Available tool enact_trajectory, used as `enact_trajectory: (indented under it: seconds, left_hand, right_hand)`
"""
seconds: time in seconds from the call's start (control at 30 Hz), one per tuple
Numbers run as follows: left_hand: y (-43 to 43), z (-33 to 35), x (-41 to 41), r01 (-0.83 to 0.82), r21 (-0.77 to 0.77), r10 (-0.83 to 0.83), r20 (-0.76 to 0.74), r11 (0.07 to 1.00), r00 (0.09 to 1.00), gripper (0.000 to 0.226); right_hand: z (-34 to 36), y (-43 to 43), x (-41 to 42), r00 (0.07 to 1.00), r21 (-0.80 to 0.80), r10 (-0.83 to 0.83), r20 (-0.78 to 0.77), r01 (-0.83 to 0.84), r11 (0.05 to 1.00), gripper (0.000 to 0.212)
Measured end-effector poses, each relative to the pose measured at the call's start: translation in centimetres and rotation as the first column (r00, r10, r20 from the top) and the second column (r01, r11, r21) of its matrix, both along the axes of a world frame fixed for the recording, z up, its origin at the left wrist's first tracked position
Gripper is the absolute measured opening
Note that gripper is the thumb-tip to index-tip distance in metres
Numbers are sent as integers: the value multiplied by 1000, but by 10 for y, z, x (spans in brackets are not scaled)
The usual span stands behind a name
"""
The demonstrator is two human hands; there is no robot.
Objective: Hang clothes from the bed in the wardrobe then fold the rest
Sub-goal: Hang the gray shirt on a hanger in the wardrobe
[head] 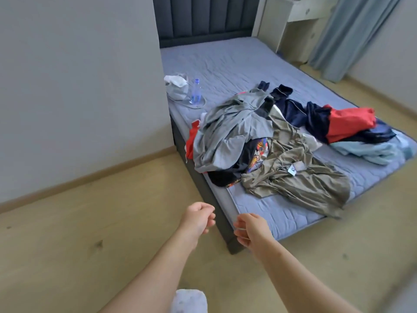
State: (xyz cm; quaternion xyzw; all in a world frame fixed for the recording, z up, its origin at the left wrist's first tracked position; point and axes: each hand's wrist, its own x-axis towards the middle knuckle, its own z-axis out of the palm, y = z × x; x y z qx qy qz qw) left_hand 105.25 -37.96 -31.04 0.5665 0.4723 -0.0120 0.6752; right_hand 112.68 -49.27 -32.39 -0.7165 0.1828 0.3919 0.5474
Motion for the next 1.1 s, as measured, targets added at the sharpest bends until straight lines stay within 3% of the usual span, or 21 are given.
enact_trajectory:
  seconds: [0.4, 0.57, 0.67, 0.77, 0.93, 1.1]
  left_hand:
    - [85, -46, 227, 160, -1, -160, -13, 987, 987, 17]
    - [150, -85, 330, 182, 30, -177, -122, 983, 977, 19]
    - [177, -123, 378, 201, 5, -196, -186, 980, 963, 15]
    - [202, -168, 416, 248, 92, -219, -243, 964, 945, 10]
    - [238, -231, 459, 429, 320, -287, -407, 845, 867, 33]
    - [250, -275, 483, 572, 287, -344, -569, 769, 747, 70]
  right_hand:
    - [-30, 74, 205, 993, 9, -114, 18, 114, 993, 12]
    - [-71, 144, 301, 979, -18, -188, -74, 187, 982, 23]
    - [-104, 169, 346, 969, -57, -225, -105, 220, 974, 18]
    - [-138, 182, 371, 978, -138, -181, -106, 166, 976, 14]
    - [-184, 192, 385, 968, -205, -182, -171, 146, 968, 19]
    - [-215, 193, 394, 948, -232, -237, -212, 187, 955, 15]
